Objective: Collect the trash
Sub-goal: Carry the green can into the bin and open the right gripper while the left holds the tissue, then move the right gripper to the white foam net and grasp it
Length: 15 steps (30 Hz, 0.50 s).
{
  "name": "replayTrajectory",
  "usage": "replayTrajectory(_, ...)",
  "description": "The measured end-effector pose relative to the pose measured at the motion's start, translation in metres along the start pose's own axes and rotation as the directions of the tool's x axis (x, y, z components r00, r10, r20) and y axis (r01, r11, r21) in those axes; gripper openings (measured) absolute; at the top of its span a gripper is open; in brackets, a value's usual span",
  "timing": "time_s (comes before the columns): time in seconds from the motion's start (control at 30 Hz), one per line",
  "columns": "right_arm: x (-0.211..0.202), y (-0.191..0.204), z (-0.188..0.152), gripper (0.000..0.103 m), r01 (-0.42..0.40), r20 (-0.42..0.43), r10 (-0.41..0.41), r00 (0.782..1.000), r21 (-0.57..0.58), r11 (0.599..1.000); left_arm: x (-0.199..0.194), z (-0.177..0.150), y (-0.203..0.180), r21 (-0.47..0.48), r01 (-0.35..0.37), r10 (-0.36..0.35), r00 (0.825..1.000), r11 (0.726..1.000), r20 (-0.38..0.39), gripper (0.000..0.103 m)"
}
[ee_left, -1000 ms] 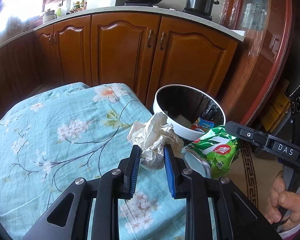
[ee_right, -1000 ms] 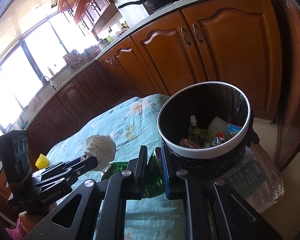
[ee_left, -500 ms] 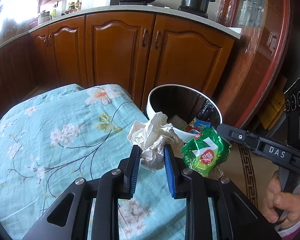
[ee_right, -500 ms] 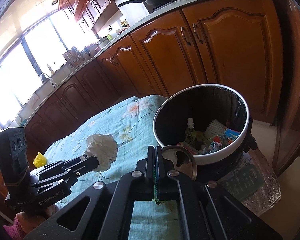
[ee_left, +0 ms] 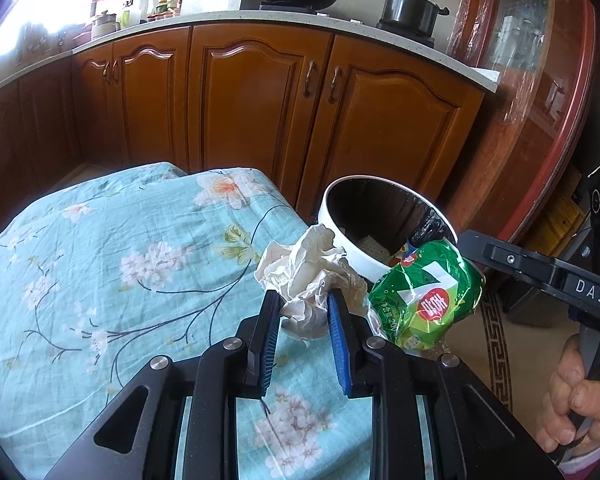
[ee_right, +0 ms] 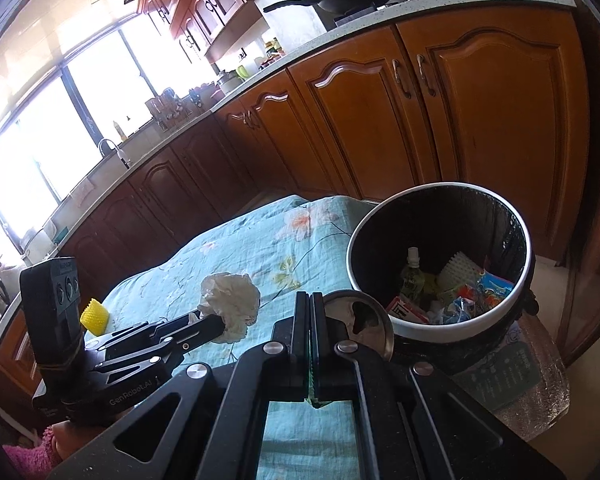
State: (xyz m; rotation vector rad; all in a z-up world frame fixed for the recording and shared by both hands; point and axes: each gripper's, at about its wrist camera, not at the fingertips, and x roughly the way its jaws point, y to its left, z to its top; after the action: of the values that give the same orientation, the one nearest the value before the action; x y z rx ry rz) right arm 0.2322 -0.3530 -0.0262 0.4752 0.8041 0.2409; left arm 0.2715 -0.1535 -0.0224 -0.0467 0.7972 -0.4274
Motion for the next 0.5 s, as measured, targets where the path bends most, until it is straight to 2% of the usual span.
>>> replayTrajectory(0.27,0.008,0.004,0.004,0.000,-0.001,-0.009,0.001,1.000,-0.008,1.000,-0.001,0.001,0.003,-0.009,0.008,-0.008,1.000,1.000,0.004,0.023)
replayTrajectory(0.37,0.013,-0.012,-0.005,0.000,0.013,-0.012,-0.012,1.000,0.038,0.999,0.003,-0.001,0.006,-0.013,0.010,-0.011,1.000,1.000,-0.005,0.023)
replayTrajectory(0.5,0.031,-0.043,-0.032,0.000,0.020,-0.064,-0.011,0.998,0.151,0.988,0.008,-0.004,0.007,-0.008,0.011,-0.011,1.000,1.000,-0.020,0.023)
